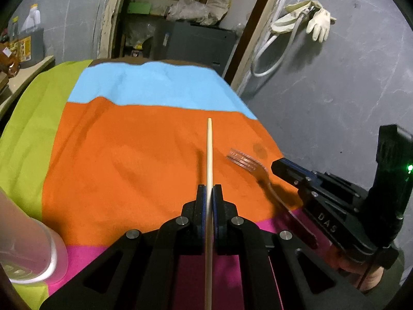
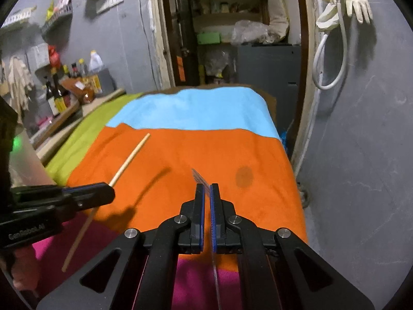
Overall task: Organize utensils
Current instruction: 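Lift the fork with the right tool while the left tool lifts the chopstick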
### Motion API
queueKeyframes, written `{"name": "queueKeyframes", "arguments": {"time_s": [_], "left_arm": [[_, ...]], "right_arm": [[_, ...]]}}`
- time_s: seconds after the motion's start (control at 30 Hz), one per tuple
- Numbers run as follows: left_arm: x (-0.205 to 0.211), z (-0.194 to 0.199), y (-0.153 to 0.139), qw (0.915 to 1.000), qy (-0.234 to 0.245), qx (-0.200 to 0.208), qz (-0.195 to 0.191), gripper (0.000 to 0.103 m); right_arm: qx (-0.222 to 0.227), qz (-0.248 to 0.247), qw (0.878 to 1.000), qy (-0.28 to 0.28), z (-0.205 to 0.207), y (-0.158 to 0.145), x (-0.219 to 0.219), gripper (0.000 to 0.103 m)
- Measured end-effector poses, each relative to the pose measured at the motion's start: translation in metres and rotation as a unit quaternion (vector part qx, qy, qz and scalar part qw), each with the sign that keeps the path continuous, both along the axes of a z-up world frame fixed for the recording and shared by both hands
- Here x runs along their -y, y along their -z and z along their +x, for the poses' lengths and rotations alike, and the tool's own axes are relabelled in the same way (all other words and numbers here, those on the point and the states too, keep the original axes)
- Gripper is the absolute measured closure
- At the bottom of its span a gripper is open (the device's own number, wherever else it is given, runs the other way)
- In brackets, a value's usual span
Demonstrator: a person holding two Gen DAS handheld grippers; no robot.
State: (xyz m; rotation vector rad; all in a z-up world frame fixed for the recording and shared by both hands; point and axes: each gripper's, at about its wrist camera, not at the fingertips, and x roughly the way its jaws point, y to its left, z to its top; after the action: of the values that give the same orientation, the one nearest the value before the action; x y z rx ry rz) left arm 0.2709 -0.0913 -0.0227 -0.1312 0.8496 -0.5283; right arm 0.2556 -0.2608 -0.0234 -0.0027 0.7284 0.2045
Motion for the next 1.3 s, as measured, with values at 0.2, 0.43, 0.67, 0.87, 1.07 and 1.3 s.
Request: {"name": "queueKeyframes", "arguments": {"time_s": [0.2,0.43,0.67,0.87,1.07,1.3], "left_arm": [[0.000,0.005,0.006,0.9997,-0.005,-0.024,0.008,0.100],[-0.004,0.001,0.003,0.9996,-0.015,-0.023,0.009,0.100],[-0.018,-0.015,0.001,0.9990,-0.034,-0.027,0.009,0.100],[-0.033,-0.031,0.004,0.9984,-0.051,-0.023,0.006,0.100],[-0.033,-0.031,0.004,0.9986,-0.049,-0.019,0.001,0.100],[-0.035,-0.034,0.003,0.9989,-0.046,-0.010,0.002,0.101]], "right_arm": [[-0.039,0.009,0.999,0.006,0.004,0.007,0.010,0.089],[-0.047,0.042,0.998,0.004,0.006,0.011,0.010,0.093],[-0.061,0.056,0.996,-0.041,-0.001,0.010,-0.008,0.094],[-0.050,0.036,0.997,-0.042,-0.010,0.001,-0.006,0.083],[-0.072,-0.012,0.996,-0.048,0.003,0.007,-0.005,0.066],[-0.103,-0.036,0.992,-0.071,0.021,0.021,-0.014,0.066]]}}
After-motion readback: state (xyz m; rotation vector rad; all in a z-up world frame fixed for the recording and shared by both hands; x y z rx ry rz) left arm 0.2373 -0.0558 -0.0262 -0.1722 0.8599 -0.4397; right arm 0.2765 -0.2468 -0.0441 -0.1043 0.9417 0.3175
